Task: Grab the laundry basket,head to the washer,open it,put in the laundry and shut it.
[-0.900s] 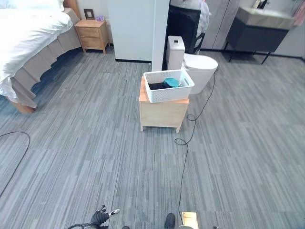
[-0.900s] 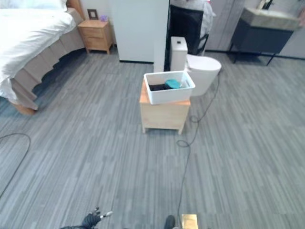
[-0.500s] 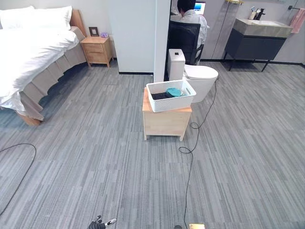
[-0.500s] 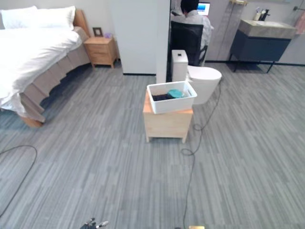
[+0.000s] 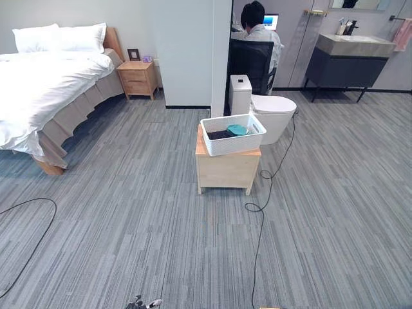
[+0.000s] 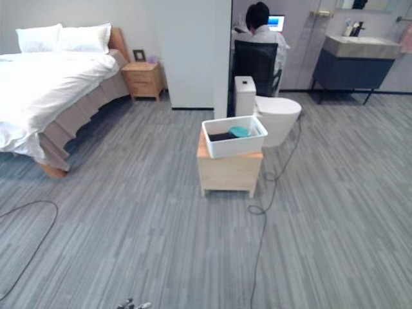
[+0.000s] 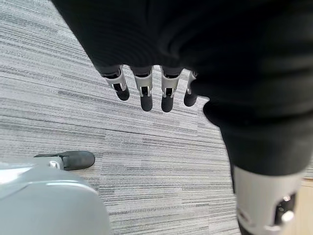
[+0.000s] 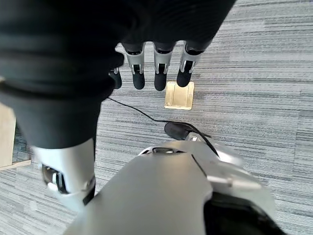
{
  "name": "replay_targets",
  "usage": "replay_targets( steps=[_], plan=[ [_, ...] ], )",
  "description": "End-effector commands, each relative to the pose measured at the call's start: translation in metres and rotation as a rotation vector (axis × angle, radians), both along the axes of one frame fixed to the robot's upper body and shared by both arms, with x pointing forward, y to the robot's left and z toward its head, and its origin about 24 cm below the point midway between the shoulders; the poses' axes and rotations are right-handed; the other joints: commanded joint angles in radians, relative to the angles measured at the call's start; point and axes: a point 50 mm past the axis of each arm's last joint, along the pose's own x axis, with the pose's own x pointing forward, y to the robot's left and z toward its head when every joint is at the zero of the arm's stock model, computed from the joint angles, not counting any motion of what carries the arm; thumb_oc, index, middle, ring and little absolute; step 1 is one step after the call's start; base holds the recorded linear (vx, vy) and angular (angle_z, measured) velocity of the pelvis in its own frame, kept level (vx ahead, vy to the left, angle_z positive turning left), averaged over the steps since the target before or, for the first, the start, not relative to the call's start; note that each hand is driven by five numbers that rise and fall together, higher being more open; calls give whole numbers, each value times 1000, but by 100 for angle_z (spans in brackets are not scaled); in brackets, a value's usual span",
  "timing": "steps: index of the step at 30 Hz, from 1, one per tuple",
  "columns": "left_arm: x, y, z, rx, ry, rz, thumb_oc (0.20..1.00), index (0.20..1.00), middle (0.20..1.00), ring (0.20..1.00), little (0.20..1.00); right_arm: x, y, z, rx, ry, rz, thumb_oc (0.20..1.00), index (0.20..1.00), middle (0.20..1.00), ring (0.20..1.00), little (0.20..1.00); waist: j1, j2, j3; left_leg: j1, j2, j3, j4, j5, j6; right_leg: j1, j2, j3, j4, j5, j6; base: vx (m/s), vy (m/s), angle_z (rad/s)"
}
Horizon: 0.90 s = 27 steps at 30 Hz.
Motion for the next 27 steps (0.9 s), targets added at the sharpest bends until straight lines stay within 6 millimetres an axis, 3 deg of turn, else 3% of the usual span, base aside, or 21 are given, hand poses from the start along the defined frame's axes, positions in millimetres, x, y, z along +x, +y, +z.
replay_targets(
  steps=[1, 6, 10, 14, 15, 16, 17, 19, 21, 23, 25, 27],
  plan=[
    [18, 11, 5, 45, -31, 0, 1000, 1000, 1000, 1000, 1000, 9, 5, -2, -4, -2, -22, 1000, 1000, 1000, 1000, 1000, -5, -31, 44, -40, -5, -28, 8, -22, -11, 122, -52, 27, 9, -157, 76, 0, 0, 0],
    [18, 14, 5, 48, -36, 18, 1000, 1000, 1000, 1000, 1000, 13, 7, -2, 6, -10, -44, 1000, 1000, 1000, 1000, 1000, 2, -33, 51, -38, -5, -28, 8, -23, -7, 117, -51, 33, 9, -154, 77, 2, 12, 0],
    [17, 21, 7, 59, -39, 53, 1000, 1000, 1000, 1000, 1000, 36, 6, 3, 21, -91, -90, 1000, 1000, 1000, 1000, 1000, 13, -46, 60, -68, -6, -6, 22, -16, -1, 80, -55, 54, 9, -135, 85, -14, 44, -10],
    [28, 27, 11, 72, -81, 75, 1000, 1000, 1000, 1000, 1000, 63, 2, 11, 17, -183, -75, 1000, 1000, 1000, 1000, 1000, 28, -71, 103, -190, -27, -1, 194, -84, 25, 47, -90, 72, 9, -115, 97, -23, 129, -29],
    [35, 23, 12, 63, -96, 46, 1000, 1000, 1000, 1000, 1000, 58, -3, 11, 8, -161, -80, 1000, 1000, 1000, 1000, 1000, 32, -61, 105, -211, -62, -20, 214, -118, 69, 16, -125, 67, 90, -131, 111, 166, 341, -13],
    [38, 24, 14, 63, -105, 28, 1000, 1000, 1000, 1000, 1000, 55, -5, 10, 8, -152, -86, 1000, 1000, 1000, 1000, 1000, 29, -53, 110, -202, -72, -34, 208, -122, 86, -12, -133, 75, 178, -146, 103, 171, 289, 1],
    [38, 24, 14, 63, -105, 28, 1000, 1000, 1000, 1000, 1000, 55, -5, 10, 8, -152, -86, 1000, 1000, 1000, 1000, 1000, 28, -53, 106, -205, -73, -34, 207, -120, 87, -16, -134, 74, 178, -145, 103, 74, 164, 0],
    [44, 24, 15, 61, -119, 6, 1000, 1000, 1000, 1000, 1000, 56, -8, 11, 6, -151, -91, 1000, 1000, 1000, 1000, 1000, 8, -34, 142, -187, -89, -48, 212, -134, 116, -125, -120, 121, 398, -135, 94, 64, 196, 4],
    [46, 26, 16, 68, -119, -1, 1000, 1000, 1000, 1000, 1000, 54, -11, 11, 0, -145, -112, 1000, 1000, 1000, 1000, 1000, -3, -14, 168, -141, -98, -66, 187, -152, 128, -226, -109, 128, 486, -111, 88, 202, 137, -9],
    [47, 28, 17, 75, -120, 3, 1000, 1000, 1000, 1000, 1000, 50, -14, 11, -9, -133, -121, 1000, 1000, 1000, 1000, 1000, -9, -7, 183, -74, -104, -87, 147, -178, 121, -275, -109, 109, 397, -110, 89, 458, -74, -10],
    [42, 31, 16, 84, -106, 17, 1000, 1000, 1000, 1000, 1000, 42, -17, 9, -10, -107, -139, 1000, 1000, 1000, 1000, 1000, -41, -7, 201, 28, -93, -121, 113, -214, 89, -303, -94, 97, 96, -22, 124, 644, -242, 22],
    [37, 30, 14, 83, -89, 23, 1000, 1000, 1000, 1000, 1000, 32, -20, 8, -12, -87, -162, 1000, 1000, 1000, 1000, 1000, -55, -12, 191, 80, -84, -134, 107, -241, 78, -318, -83, 131, 72, -6, 133, 589, -229, 46]
  ],
)
